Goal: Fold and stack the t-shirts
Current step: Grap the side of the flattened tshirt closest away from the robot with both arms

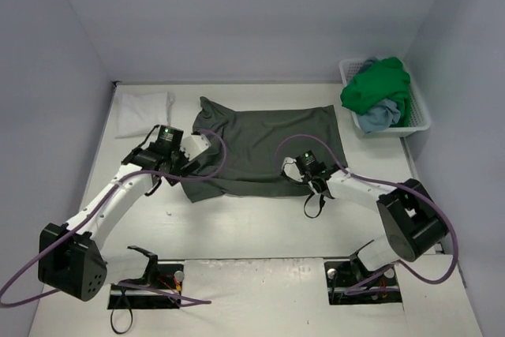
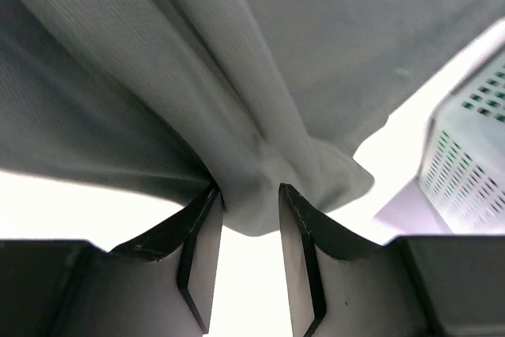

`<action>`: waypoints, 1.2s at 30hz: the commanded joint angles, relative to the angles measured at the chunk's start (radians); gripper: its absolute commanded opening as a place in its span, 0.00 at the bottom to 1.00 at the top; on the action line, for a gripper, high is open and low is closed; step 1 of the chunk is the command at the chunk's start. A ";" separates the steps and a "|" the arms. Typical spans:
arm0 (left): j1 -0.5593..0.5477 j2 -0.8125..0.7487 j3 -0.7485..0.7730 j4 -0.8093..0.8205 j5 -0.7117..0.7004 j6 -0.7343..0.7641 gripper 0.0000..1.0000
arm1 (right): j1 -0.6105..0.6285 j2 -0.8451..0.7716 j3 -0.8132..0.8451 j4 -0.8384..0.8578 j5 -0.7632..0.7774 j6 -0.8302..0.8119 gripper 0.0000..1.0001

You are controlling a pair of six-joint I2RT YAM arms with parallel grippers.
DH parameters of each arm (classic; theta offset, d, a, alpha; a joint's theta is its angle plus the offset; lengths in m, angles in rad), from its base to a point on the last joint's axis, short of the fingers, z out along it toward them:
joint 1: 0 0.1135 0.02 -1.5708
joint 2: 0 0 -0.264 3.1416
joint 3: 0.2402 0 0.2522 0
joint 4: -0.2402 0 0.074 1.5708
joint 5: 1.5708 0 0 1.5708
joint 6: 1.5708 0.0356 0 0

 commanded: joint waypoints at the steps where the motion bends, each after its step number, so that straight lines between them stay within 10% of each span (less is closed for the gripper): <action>1: -0.014 -0.057 -0.022 -0.063 0.093 -0.020 0.74 | -0.006 -0.117 0.018 -0.043 0.041 0.020 0.31; 16: -0.236 0.007 -0.136 0.028 0.214 -0.002 0.74 | -0.004 -0.307 0.067 -0.322 -0.247 -0.021 0.29; 36: -0.266 0.188 -0.188 0.178 0.241 -0.009 0.74 | -0.004 -0.322 0.021 -0.353 -0.280 -0.064 0.29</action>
